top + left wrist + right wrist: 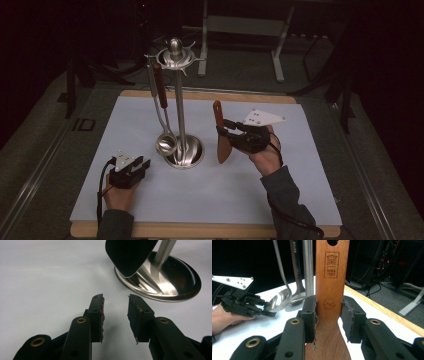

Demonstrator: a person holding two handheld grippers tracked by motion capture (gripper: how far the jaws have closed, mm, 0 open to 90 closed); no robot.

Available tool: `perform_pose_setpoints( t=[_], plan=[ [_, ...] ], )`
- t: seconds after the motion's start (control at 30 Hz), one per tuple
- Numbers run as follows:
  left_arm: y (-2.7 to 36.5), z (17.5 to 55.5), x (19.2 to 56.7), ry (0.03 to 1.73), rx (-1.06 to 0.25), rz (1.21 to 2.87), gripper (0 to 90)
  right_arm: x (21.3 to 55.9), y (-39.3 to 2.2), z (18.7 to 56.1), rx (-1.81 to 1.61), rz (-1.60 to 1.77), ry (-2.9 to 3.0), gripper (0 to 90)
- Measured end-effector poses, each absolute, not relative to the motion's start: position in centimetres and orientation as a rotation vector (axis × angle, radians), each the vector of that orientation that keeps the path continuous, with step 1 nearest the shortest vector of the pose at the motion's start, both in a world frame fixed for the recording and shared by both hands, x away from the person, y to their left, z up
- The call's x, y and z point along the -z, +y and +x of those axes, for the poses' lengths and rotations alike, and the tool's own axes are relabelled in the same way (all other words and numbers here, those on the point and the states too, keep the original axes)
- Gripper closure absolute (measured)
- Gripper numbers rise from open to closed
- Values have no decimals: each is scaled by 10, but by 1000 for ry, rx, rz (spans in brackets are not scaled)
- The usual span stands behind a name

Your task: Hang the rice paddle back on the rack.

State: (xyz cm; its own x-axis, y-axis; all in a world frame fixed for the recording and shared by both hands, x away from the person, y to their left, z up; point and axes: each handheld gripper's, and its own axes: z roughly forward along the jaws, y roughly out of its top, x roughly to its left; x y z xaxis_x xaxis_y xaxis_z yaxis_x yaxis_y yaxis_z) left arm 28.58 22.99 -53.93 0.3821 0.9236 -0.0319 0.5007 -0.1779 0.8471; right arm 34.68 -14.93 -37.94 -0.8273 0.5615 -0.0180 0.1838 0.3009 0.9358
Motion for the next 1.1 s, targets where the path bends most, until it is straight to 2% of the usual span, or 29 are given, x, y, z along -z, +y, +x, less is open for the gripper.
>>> perform_pose_setpoints(
  t=[1.1],
  plan=[
    [230, 286, 539, 1242, -647, 1816, 656, 360, -140, 344, -1539, 611, 2216, 663]
  ],
)
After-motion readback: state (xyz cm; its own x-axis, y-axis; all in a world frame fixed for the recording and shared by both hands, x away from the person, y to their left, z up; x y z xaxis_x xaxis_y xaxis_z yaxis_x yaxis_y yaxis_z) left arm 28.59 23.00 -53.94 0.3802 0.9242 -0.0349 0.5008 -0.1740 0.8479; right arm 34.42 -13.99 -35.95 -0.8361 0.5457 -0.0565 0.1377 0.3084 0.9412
